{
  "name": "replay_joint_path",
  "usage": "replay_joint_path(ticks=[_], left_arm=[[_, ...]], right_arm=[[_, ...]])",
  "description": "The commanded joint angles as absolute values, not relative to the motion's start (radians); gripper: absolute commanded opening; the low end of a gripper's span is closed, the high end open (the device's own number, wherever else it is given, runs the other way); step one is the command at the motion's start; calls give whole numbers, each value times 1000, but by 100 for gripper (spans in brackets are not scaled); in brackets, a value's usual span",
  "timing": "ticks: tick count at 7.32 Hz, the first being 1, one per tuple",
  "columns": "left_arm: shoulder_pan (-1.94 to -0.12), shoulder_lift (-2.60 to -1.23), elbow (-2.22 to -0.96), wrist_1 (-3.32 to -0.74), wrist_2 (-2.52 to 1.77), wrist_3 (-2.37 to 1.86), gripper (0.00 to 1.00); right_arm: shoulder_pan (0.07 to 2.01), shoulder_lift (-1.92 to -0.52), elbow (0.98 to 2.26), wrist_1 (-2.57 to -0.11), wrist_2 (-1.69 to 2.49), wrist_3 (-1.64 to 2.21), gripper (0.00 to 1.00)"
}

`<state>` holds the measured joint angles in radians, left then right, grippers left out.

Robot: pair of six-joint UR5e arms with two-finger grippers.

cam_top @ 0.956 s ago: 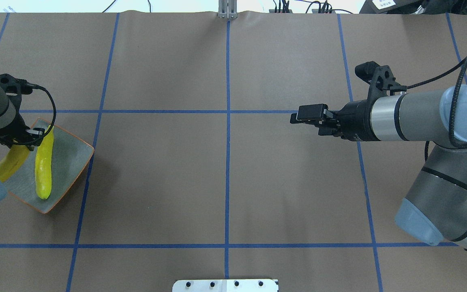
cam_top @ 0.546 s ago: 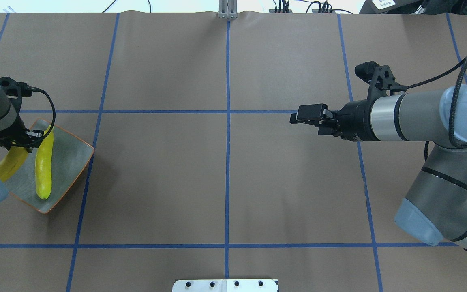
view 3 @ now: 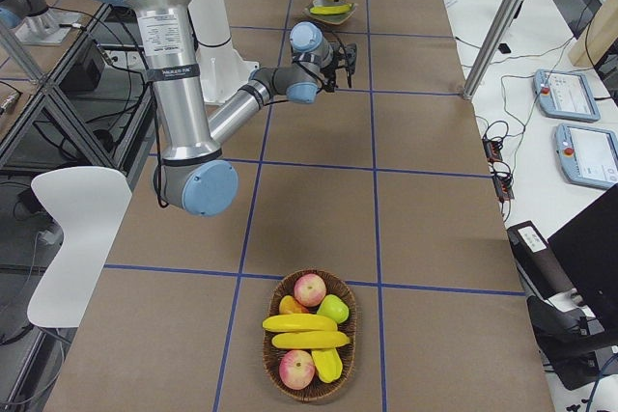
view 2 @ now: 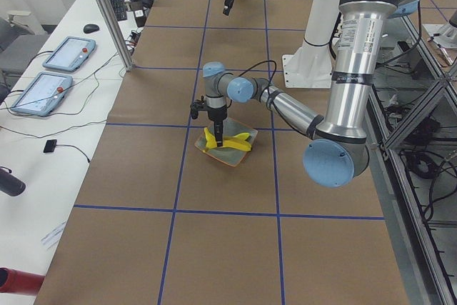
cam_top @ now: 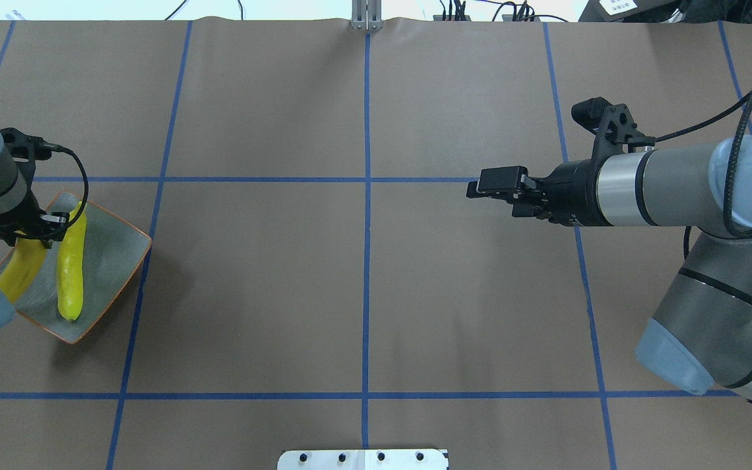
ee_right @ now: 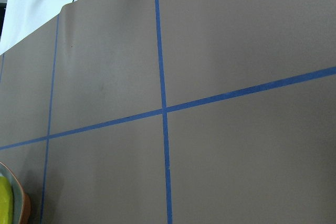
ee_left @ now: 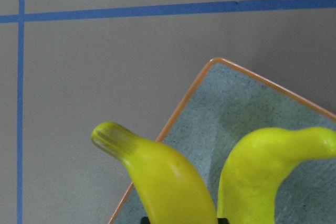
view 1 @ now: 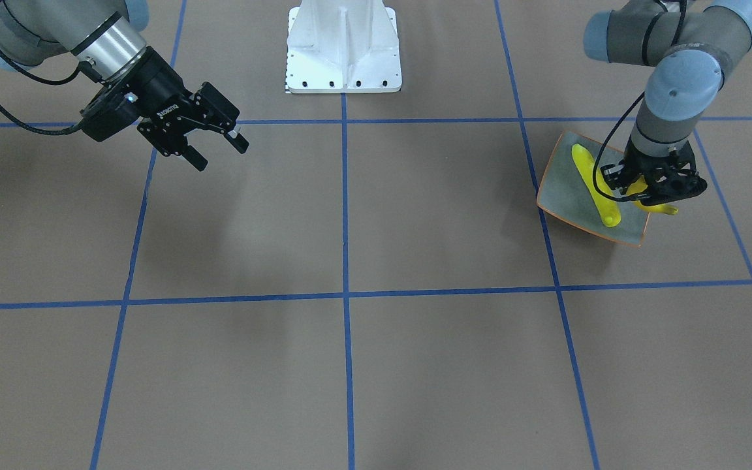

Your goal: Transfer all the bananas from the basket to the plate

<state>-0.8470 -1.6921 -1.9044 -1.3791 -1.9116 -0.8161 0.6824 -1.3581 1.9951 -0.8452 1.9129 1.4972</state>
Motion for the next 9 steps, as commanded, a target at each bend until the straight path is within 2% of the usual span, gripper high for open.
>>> replay_joint_path(ticks=[1, 4, 7, 9], left_arm=[[-842, -1692, -1901, -1381, -1881, -816, 100], [-841, -1710, -1907, -1384, -1890, -821, 100], [-848, -1802, -1940, -1390, -1951, -847, 100], [-845, -1824, -2015, -1397, -1954, -868, 100]], right_arm=[[683, -1358, 1996, -845, 1913, 1497, 100], [686, -1361, 1999, -845, 1913, 1497, 100], [730, -1472, 2045, -844, 1922, 1477, 100], [791, -1607, 2060, -844, 1933, 1337, 100]])
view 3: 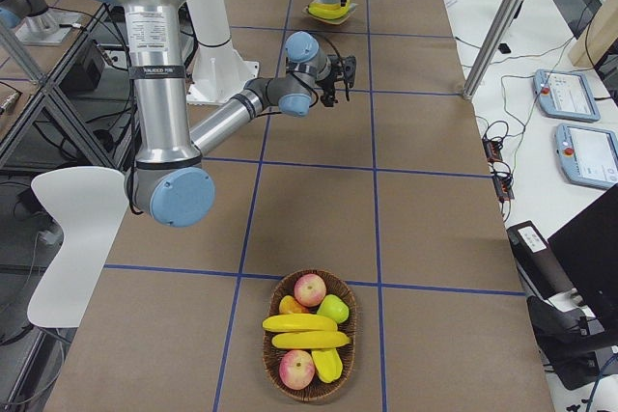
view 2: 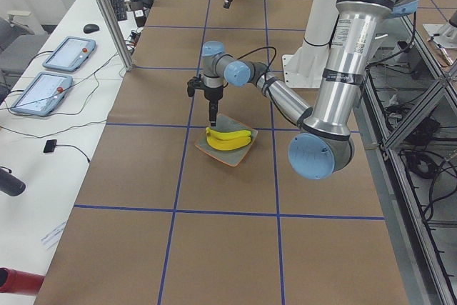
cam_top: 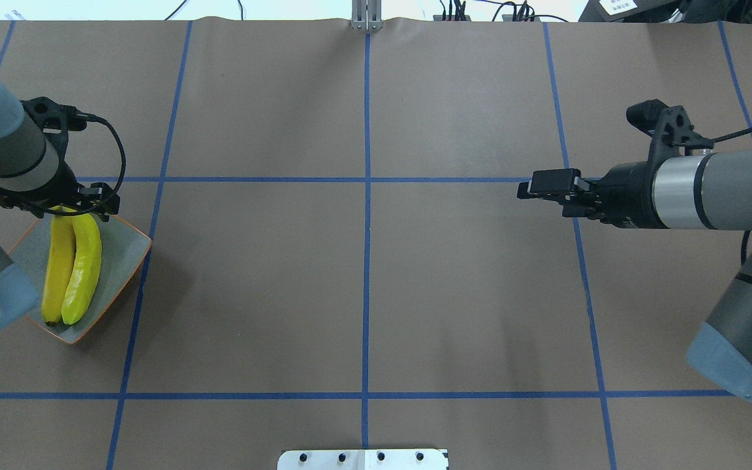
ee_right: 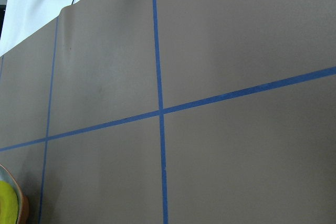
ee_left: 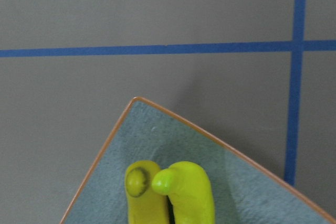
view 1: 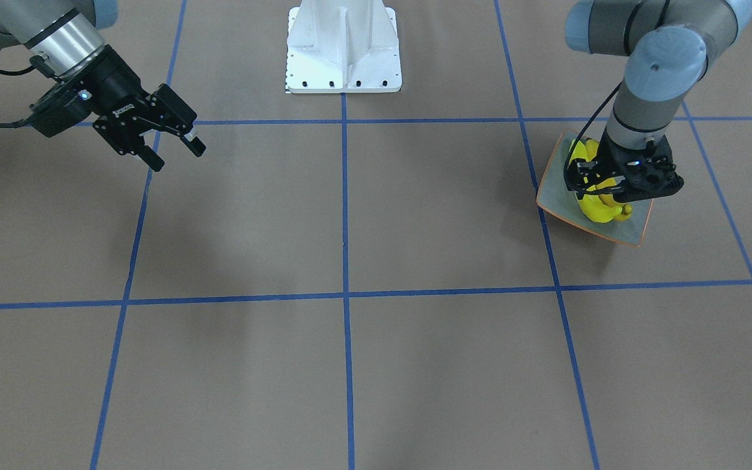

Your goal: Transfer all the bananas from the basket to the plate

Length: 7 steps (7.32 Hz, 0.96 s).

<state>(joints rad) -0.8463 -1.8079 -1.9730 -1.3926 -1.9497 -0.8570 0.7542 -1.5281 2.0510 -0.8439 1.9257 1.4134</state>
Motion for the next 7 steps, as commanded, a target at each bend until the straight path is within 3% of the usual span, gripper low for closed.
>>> replay_joint_path(ticks=[1, 3, 7], left_arm=[[-844, -1828, -2029, -1466, -1992, -917, 100], [-842, -1827, -2014, -1586, -2056, -1036, 100], [-841, -1828, -2014, -1588, -2056, -1063, 100]], right_arm=[[840, -1679, 2059, -844, 1960, 1245, 100], [1008, -1802, 2034, -844, 2096, 1001, 100], [1259, -1942, 1850, -844, 2152, 620, 100]])
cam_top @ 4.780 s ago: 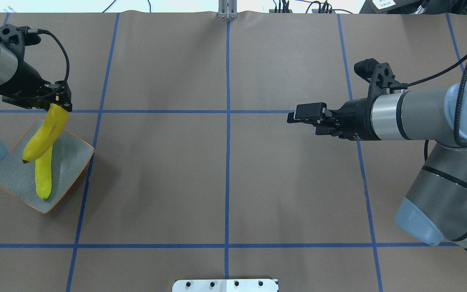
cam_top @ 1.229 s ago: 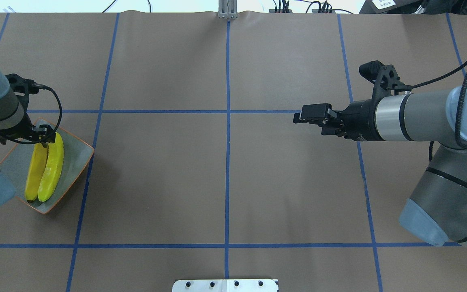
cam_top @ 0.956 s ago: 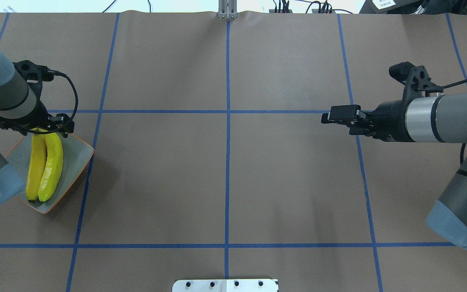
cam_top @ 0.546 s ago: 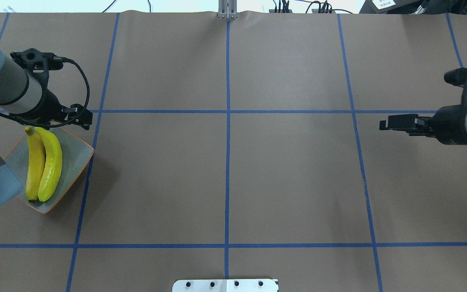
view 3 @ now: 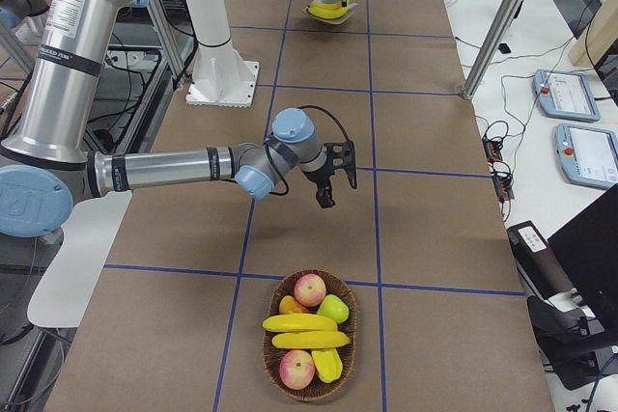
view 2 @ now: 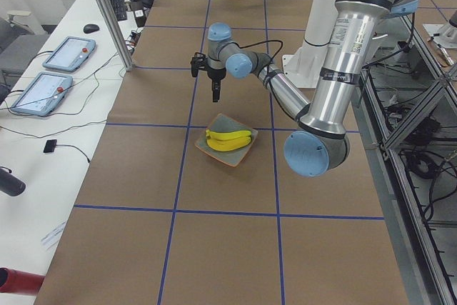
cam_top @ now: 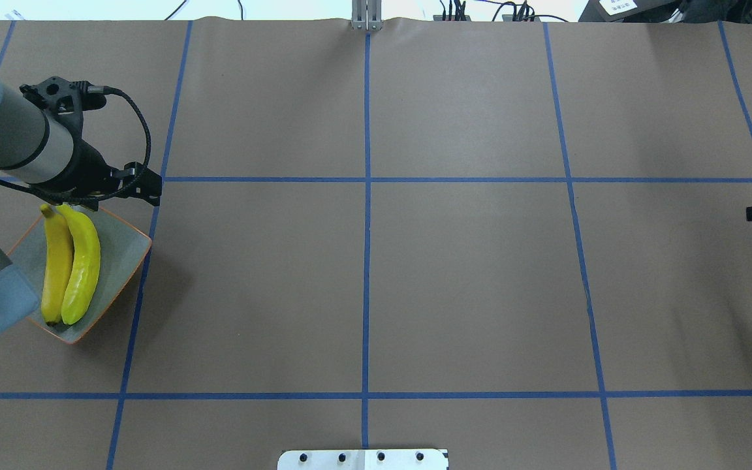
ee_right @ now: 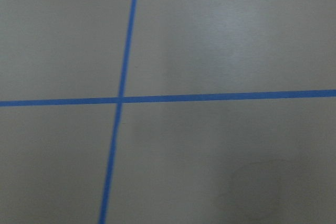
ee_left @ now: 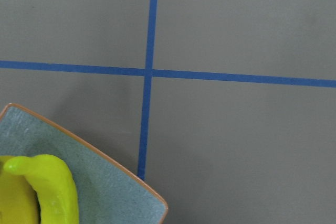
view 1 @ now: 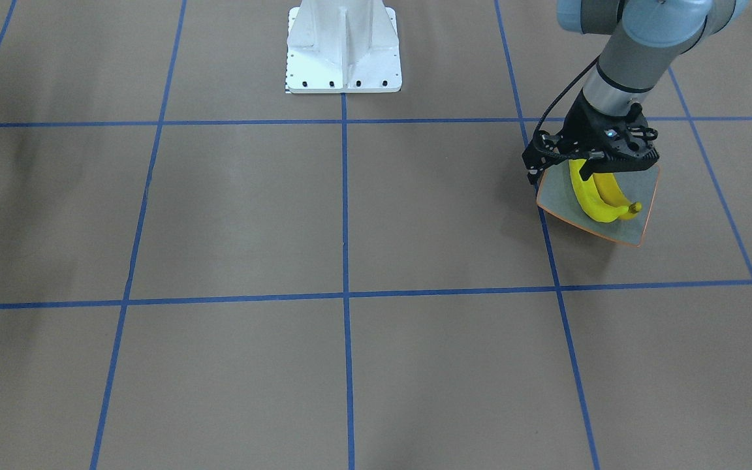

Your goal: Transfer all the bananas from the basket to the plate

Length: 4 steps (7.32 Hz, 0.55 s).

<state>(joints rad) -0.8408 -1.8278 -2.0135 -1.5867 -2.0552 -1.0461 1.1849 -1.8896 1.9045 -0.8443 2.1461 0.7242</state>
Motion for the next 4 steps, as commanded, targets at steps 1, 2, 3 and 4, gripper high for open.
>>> replay_joint_path(ticks=[1, 2, 3, 4], left_arm=[[-841, -1829, -2014, -1588, -2056, -1075, 100], [-839, -1829, -2014, -1588, -2056, -1077, 100], [-839, -1829, -2014, -1588, -2054, -1078, 100], [-839, -1829, -2016, -1588, -2056, -1078, 100]], right_arm=[[1319, -1977, 1820, -845, 2155, 582, 100], [1386, -1989, 1760, -847, 2155, 537, 100], [1441, -1982, 1677, -848, 2155, 466, 100], [1456, -1977, 1598, -847, 2155, 415, 100]])
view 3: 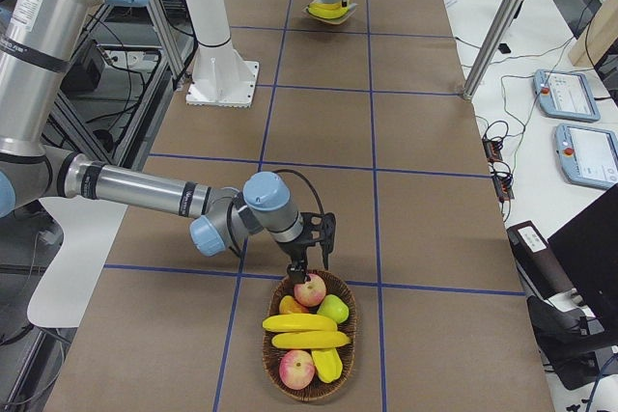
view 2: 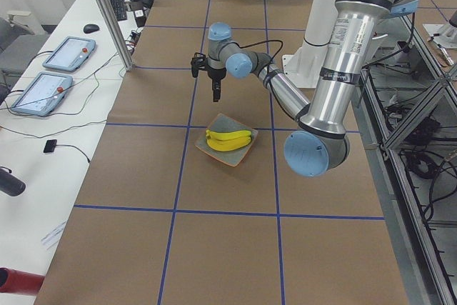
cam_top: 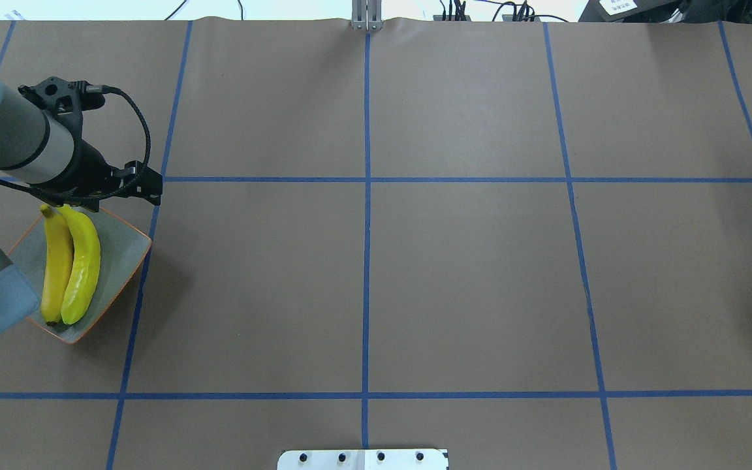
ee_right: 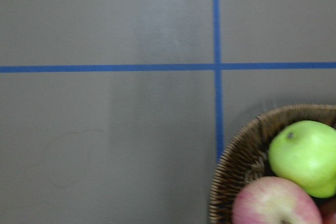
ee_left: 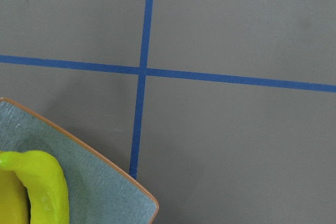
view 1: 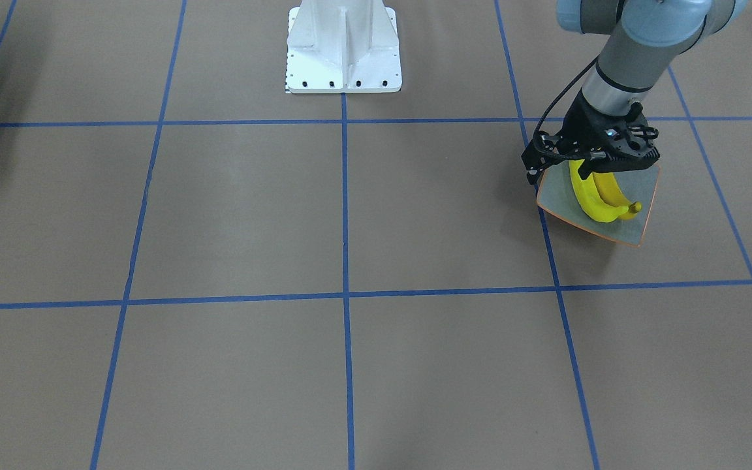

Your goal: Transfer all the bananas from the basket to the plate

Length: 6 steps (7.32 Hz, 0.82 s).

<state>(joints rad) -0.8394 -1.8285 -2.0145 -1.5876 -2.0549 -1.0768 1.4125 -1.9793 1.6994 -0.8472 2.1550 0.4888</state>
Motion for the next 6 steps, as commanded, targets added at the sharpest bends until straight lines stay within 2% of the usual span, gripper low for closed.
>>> replay_joint_path(ticks=[1, 6], left_arm=[[-841, -1829, -2017, -1588, -2056, -1081, 100], [-841, -1825, -2019, -1585, -2054, -1078, 100]], right_arm=[[1457, -1979, 1577, -847, 2155, 413, 100], [1457, -1962, 1502, -847, 2146, 411, 92]])
